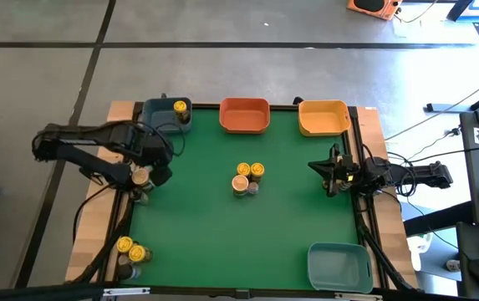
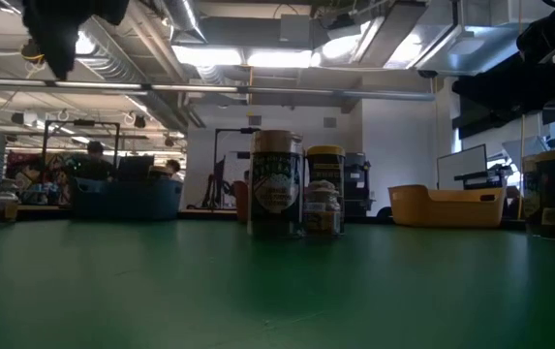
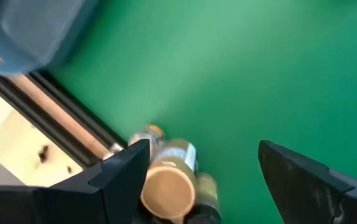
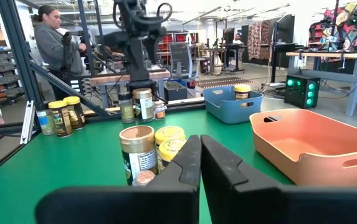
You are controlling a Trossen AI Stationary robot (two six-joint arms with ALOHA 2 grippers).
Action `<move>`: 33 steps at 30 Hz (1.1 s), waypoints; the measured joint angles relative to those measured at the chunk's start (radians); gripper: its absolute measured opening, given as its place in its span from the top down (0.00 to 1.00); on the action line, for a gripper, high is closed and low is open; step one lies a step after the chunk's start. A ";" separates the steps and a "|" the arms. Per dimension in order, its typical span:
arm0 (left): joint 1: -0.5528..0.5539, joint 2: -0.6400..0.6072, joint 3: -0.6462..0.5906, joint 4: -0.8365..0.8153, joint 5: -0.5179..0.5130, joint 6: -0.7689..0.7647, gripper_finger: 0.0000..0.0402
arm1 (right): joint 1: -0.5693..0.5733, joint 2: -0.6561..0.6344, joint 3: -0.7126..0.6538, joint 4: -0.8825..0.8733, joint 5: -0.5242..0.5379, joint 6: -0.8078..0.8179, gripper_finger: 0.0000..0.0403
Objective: Sort spices by type
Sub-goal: Put the gold seasoning bottle into the orange bin
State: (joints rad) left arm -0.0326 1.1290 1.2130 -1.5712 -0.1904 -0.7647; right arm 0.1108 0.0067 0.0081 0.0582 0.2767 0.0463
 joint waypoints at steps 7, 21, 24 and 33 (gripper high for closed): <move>-0.075 0.000 -0.062 0.003 0.037 -0.083 0.26 | 0.000 0.000 0.000 0.000 0.000 0.000 0.97; -0.099 0.000 -0.187 0.000 0.038 -0.025 0.26 | 0.000 0.000 0.000 -0.001 -0.001 -0.001 0.97; -0.099 0.000 -0.193 0.000 0.038 -0.021 0.26 | 0.000 0.000 0.000 -0.002 -0.001 -0.002 0.97; -0.099 -0.003 -0.193 0.000 0.155 -0.018 0.26 | 0.000 0.000 0.000 -0.002 -0.001 -0.002 0.97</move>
State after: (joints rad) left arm -0.1318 1.1263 1.0203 -1.5707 -0.0353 -0.7822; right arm 0.1108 0.0067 0.0080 0.0559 0.2760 0.0441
